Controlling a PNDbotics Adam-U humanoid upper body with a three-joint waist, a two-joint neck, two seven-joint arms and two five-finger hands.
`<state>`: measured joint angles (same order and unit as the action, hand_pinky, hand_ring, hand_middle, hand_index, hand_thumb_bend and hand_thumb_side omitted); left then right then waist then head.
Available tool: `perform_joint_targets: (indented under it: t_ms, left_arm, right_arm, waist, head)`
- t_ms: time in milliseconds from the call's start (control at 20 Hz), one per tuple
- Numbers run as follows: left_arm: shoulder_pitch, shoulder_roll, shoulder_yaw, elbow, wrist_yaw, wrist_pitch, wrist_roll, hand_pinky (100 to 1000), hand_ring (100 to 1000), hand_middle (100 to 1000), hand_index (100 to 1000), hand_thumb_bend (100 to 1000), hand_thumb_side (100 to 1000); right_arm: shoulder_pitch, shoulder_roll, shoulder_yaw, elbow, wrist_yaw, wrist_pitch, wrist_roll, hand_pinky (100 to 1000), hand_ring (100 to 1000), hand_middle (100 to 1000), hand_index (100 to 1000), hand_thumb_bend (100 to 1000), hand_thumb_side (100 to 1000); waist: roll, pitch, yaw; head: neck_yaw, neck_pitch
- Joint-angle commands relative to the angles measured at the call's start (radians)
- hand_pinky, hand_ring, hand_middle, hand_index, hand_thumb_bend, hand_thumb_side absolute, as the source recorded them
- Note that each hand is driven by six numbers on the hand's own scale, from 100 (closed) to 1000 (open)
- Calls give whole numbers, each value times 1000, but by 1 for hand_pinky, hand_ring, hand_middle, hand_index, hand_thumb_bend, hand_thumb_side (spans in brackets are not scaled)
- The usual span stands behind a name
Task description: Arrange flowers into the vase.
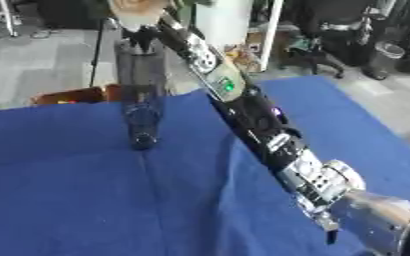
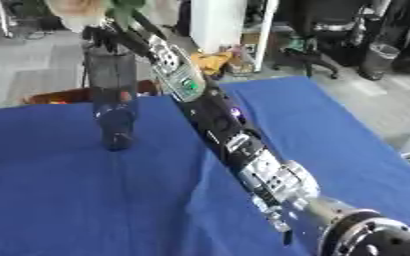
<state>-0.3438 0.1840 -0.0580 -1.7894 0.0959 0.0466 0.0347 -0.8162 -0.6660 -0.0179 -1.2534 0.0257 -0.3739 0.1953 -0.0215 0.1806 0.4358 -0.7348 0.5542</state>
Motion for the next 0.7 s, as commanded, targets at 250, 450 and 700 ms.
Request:
perform_joint_targets:
  t_ms: [250,450,700]
  left_arm:
    - [-7,21,5,-12,-4,-1,4,399,567,601,770,591,701]
    - [-6,21,5,-11,-4,0,5,399,568,601,770,589,704]
    - [-5,21,5,-11,-3,0,6,400,568,602,770,587,706]
  right_arm:
    - [-14,-35,-4,3,-45,45,18,100,294,100,445,100,1000]
    - [-19,-34,-6,34,-94,100,61,100,302,100,454,100,996]
    - [-25,-28,-13,58,-138,153,106,100,305,100,459,100,982]
  waist:
    - [-12,-30,-8]
    - [-13,-29,-10]
    - [-13,-30,-11]
  head:
    - [3,8]
    - [4,12]
    - [4,16]
